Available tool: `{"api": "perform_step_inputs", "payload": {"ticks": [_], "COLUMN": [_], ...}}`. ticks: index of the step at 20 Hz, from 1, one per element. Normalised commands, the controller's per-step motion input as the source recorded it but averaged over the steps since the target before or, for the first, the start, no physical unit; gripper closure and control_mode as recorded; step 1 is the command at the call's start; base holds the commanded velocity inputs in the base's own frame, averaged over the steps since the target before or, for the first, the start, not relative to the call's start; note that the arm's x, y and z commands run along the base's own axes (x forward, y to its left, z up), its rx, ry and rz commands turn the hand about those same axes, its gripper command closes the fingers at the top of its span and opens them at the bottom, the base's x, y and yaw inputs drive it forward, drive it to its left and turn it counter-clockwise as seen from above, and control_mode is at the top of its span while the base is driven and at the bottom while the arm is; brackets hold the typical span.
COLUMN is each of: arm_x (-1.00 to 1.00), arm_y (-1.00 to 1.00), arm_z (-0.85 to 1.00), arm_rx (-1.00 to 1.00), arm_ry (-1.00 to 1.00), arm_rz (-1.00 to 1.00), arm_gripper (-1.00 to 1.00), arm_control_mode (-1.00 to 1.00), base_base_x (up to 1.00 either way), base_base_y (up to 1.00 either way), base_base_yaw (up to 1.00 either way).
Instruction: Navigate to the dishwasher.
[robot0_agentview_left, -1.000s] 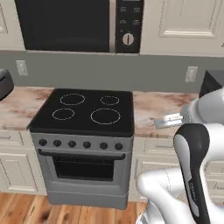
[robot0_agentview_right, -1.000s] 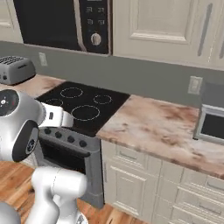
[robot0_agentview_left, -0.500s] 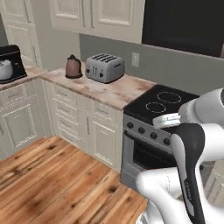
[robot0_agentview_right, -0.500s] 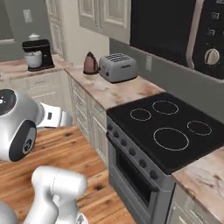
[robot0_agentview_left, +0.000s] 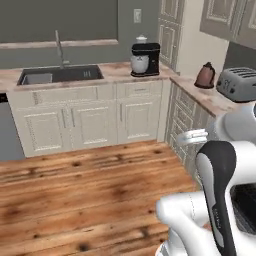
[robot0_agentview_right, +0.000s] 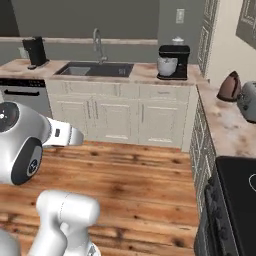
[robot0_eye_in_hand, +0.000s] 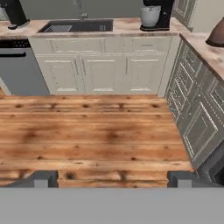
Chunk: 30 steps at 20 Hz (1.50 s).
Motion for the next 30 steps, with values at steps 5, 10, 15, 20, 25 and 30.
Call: {"api": "perform_step_inputs", "payload": {"ticks": [5,10,15,20,25,30], "arm_x": [0.0,0.0,0.0,0.0,0.0,0.0], "arm_y": [0.0,0.0,0.0,0.0,0.0,0.0], "arm_z": [0.0,0.0,0.0,0.0,0.0,0.0], "arm_rx": [0.0,0.0,0.0,0.0,0.0,0.0], "arm_ry": [0.0,0.0,0.0,0.0,0.0,0.0], "arm_rz": [0.0,0.0,0.0,0.0,0.0,0.0], "arm_gripper": [-1.0,-1.0,-1.0,-1.0,-1.0,-1.0], "arm_control_mode": [1.0,1.0,1.0,1.0,1.0,1.0], "base_base_x": [0.59,0.62,1.0,1.0,1.0,1.0], "base_base_y": [-0.06,-0.19,-0.69,-0.63,-0.08,0.27], "base_base_yaw": [0.93,0.88,0.41,0.11,0.0,-0.12]}}
